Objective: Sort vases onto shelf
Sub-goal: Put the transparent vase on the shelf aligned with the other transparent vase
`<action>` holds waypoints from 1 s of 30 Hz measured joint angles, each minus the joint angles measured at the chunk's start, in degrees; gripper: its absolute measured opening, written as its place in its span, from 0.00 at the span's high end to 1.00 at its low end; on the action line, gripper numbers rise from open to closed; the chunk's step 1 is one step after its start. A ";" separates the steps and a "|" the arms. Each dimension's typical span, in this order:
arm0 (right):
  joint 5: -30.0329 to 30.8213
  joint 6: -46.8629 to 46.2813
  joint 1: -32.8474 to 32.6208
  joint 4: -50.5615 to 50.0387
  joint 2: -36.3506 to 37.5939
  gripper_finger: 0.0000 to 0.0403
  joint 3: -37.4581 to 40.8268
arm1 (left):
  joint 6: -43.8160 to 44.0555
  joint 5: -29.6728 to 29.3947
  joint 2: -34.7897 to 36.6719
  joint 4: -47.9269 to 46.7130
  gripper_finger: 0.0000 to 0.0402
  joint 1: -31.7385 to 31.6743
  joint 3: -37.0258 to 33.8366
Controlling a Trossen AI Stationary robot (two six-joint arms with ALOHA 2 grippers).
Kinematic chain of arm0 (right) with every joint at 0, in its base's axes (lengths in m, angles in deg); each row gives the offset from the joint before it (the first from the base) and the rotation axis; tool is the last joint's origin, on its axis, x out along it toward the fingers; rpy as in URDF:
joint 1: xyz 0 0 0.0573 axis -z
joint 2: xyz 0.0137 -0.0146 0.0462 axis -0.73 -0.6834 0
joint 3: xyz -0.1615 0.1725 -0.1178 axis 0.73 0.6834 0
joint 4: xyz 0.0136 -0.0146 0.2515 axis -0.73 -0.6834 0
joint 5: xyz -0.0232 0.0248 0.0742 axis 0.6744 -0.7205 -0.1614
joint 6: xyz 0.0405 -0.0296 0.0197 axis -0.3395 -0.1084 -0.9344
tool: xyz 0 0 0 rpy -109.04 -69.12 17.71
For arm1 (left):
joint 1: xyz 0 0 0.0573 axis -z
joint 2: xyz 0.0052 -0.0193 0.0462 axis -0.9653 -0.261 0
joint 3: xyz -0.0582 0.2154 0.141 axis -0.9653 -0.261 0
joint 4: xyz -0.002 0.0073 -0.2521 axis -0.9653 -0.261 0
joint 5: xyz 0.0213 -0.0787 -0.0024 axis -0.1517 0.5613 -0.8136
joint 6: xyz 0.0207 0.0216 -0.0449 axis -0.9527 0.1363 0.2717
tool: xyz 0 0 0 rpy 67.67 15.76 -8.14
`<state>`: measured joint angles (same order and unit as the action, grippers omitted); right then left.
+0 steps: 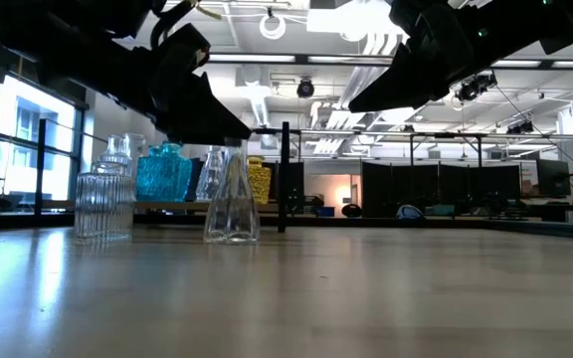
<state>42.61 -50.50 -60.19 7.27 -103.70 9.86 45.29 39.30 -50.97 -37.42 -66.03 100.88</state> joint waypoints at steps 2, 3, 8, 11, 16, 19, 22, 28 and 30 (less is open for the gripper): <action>0.00 0.00 0.00 0.00 0.00 1.00 0.00 | -0.01 -0.22 -0.61 0.00 0.51 -0.22 0.00; 0.01 0.00 0.00 0.00 0.00 1.00 0.00 | -0.01 -0.25 -0.71 -0.20 0.52 -0.32 -0.01; 0.02 0.00 0.00 0.00 0.00 1.00 0.00 | -0.61 -0.36 -0.70 0.34 0.61 -1.03 -0.02; 0.02 0.00 0.00 0.00 0.00 1.00 0.00 | -1.87 -0.38 -0.70 0.31 0.66 -1.03 0.18; 0.02 0.00 0.00 -0.02 0.00 1.00 0.00 | -2.08 -2.90 0.88 -2.23 0.72 -1.03 2.19; 0.02 0.00 0.00 -0.07 -0.02 1.00 0.00 | -2.06 -7.22 4.51 -7.56 0.72 -1.13 4.65; 0.02 0.00 0.00 -0.09 -0.02 1.00 0.00 | -1.13 -13.59 8.81 -13.64 0.72 -2.51 7.28; 0.02 0.00 0.00 -0.11 -0.02 1.00 0.00 | 3.39 -20.92 13.92 -17.89 0.73 -10.15 8.21; 0.02 0.00 0.00 0.07 -0.02 1.00 0.00 | 3.95 -21.25 13.71 -17.65 0.73 -13.28 7.83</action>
<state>42.63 -50.50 -60.19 7.34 -103.72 9.86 49.23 18.05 -37.26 -55.07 -79.31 108.71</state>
